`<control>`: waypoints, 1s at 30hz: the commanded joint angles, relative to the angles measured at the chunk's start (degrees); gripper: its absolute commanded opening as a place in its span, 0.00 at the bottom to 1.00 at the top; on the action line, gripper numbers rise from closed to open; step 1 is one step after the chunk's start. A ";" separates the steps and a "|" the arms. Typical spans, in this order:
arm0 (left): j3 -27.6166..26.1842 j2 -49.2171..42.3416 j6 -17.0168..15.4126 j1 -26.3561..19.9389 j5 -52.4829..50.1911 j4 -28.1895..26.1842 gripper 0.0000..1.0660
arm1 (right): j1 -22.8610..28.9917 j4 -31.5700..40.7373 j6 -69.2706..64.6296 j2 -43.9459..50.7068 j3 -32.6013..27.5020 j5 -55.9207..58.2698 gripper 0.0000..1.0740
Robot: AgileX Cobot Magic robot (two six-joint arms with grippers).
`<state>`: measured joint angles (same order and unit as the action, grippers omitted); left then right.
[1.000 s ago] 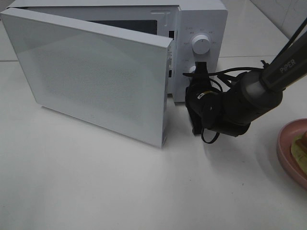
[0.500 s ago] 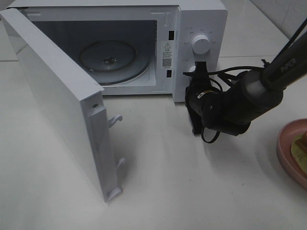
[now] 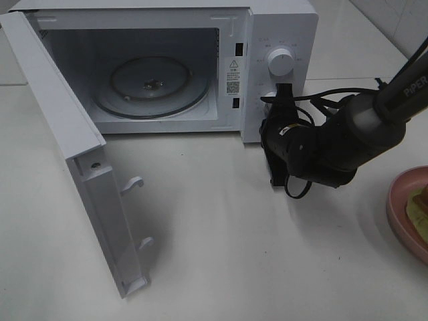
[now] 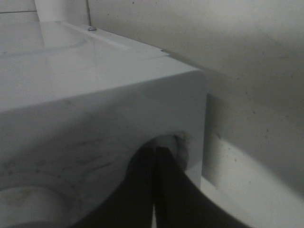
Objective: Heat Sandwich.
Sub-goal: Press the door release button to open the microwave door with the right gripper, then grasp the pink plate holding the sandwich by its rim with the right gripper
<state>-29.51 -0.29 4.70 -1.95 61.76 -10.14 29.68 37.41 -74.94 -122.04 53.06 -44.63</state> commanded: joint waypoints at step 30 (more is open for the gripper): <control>0.00 -1.26 -0.29 -0.06 -0.17 -0.40 0.83 | 2.23 -26.64 0.80 24.69 -20.63 15.13 0.01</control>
<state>-29.51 -0.29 4.70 -1.95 61.76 -10.14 32.49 16.10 -75.00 -99.01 32.66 -31.86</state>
